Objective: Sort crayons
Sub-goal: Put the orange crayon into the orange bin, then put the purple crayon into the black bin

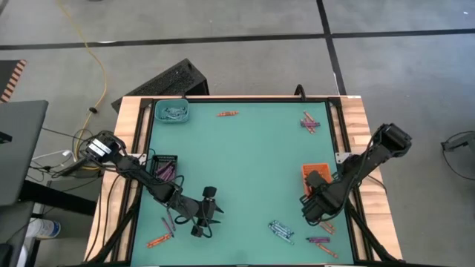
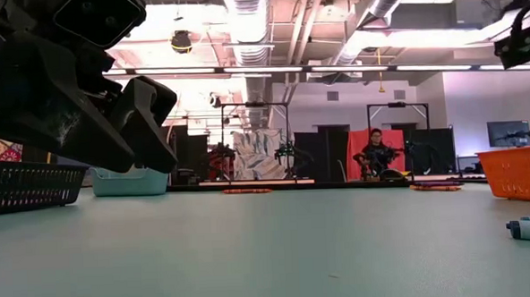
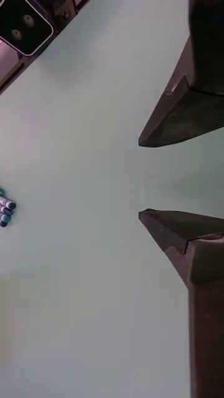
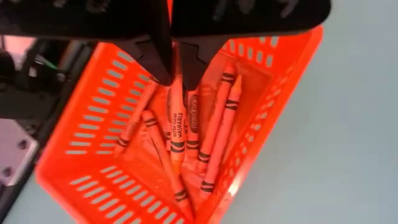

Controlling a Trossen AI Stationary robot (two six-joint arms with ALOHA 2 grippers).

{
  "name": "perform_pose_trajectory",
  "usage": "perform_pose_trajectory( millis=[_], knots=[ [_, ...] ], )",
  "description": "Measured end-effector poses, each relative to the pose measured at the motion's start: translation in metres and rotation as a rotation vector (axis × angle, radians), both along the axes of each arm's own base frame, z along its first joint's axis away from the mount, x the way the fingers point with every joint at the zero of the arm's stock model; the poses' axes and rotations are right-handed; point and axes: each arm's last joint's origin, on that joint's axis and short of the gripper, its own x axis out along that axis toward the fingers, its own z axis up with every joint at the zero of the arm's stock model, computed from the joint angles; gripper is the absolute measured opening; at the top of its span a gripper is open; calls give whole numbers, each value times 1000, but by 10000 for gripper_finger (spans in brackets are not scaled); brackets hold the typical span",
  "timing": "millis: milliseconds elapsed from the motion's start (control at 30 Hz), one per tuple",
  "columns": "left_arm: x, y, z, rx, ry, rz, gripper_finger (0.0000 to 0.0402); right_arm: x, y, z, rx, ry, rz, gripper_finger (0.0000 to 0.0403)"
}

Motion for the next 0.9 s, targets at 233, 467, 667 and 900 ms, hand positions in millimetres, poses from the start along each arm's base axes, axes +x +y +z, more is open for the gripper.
perform_pose_trajectory(
  millis=[233, 467, 667, 900],
  knots=[
    [0, 0, 0, -9, 2, 5, 165, 0, -2, -1, -5, 6, -7, 45],
    [-2, 1, -3, 0, 35, -6, 165, 0, -2, -1, -10, 7, -14, 94],
    [-9, 5, 0, 49, 117, -10, 165, 0, -2, -1, -12, 7, -10, 112],
    [-33, 15, 27, 96, 208, -18, 165, 3, -2, 4, -51, -32, 16, 113]
  ],
)
